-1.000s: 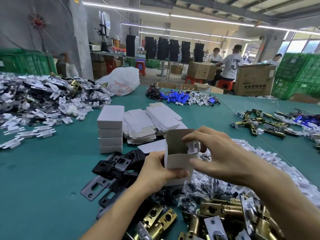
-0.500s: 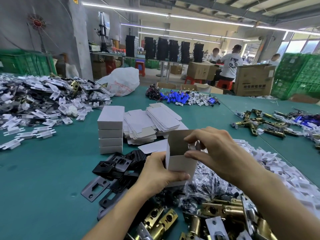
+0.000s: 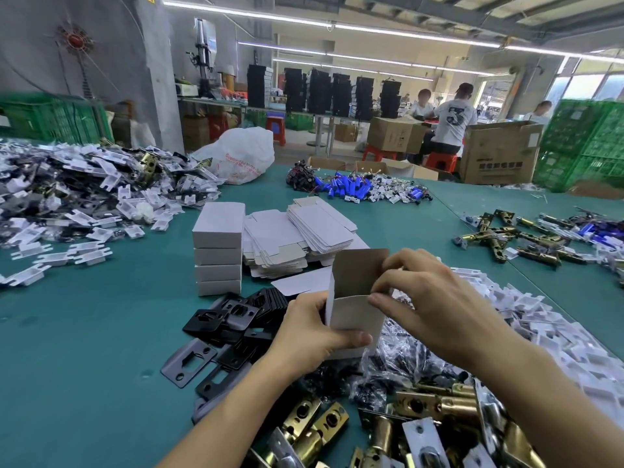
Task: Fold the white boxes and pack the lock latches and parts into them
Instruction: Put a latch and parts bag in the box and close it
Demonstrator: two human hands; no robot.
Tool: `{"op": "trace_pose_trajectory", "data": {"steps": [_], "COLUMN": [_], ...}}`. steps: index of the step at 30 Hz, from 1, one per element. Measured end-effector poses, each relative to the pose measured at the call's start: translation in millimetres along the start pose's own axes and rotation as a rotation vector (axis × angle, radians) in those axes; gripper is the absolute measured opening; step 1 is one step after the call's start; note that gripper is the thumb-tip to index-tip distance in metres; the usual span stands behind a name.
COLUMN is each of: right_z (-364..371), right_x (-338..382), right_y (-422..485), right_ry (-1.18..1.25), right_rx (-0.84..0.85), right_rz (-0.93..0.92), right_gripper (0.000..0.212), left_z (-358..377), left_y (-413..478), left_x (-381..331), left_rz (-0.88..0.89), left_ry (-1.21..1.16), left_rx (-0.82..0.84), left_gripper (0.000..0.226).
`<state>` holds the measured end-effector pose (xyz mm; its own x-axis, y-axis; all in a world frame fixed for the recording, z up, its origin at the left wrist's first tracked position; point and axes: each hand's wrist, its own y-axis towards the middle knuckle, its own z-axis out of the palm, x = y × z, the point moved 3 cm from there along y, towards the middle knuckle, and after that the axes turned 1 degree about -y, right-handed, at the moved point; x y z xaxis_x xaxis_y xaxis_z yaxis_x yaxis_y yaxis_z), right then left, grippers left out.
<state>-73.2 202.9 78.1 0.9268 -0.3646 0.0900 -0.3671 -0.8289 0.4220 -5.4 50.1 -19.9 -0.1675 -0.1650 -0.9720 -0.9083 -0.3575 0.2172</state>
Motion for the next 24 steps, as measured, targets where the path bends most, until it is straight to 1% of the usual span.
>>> {"op": "trace_pose_trajectory", "data": {"steps": [1, 3, 5, 8, 12, 14, 16, 17, 19, 20, 21, 22, 24], "right_z": [2, 5, 7, 8, 13, 14, 13, 12, 9, 7, 4, 2, 0], "right_x": [0, 1, 0, -6, -8, -8, -8, -9, -11, -14, -17, -20, -21], "right_y": [0, -2, -4, -5, -2, -4, -7, -8, -11, -12, -12, -12, -12], "right_ry": [-0.025, -0.026, 0.024, 0.123, 0.198, 0.250, 0.295, 0.318, 0.358, 0.372, 0.385, 0.395, 0.385], "right_rx": [0.020, 0.049, 0.029, 0.010, 0.100, 0.101, 0.071, 0.051, 0.001, -0.024, -0.041, -0.043, 0.002], "right_rz": [0.004, 0.028, 0.043, 0.101, 0.121, 0.132, 0.152, 0.161, 0.181, 0.196, 0.215, 0.232, 0.257], "right_gripper": [0.030, 0.028, 0.021, 0.026, 0.019, 0.018, 0.019, 0.020, 0.023, 0.025, 0.026, 0.027, 0.024], "left_z": [0, 0, -1, -3, -4, -3, -3, -6, -20, -32, -45, -59, -82], "left_y": [0, 0, 0, 1, 2, 3, 2, 2, 3, 5, 8, 11, 13], "left_x": [1, 2, 2, 2, 4, 3, -2, -5, -9, -10, -12, -13, -16], "left_rz": [-0.001, -0.004, 0.000, 0.021, 0.037, 0.042, 0.046, 0.028, -0.073, -0.126, -0.166, -0.182, -0.168], "left_ry": [-0.006, -0.012, -0.011, 0.018, 0.048, 0.062, 0.105, 0.128, 0.205, 0.274, 0.351, 0.437, 0.651], "left_rx": [0.000, -0.003, -0.005, 0.001, 0.028, 0.042, 0.092, 0.146, 0.265, 0.276, 0.233, 0.130, -0.154], "left_gripper": [0.034, 0.037, 0.040, 0.040, 0.040, 0.038, 0.039, 0.044, 0.057, 0.060, 0.059, 0.052, 0.038]}}
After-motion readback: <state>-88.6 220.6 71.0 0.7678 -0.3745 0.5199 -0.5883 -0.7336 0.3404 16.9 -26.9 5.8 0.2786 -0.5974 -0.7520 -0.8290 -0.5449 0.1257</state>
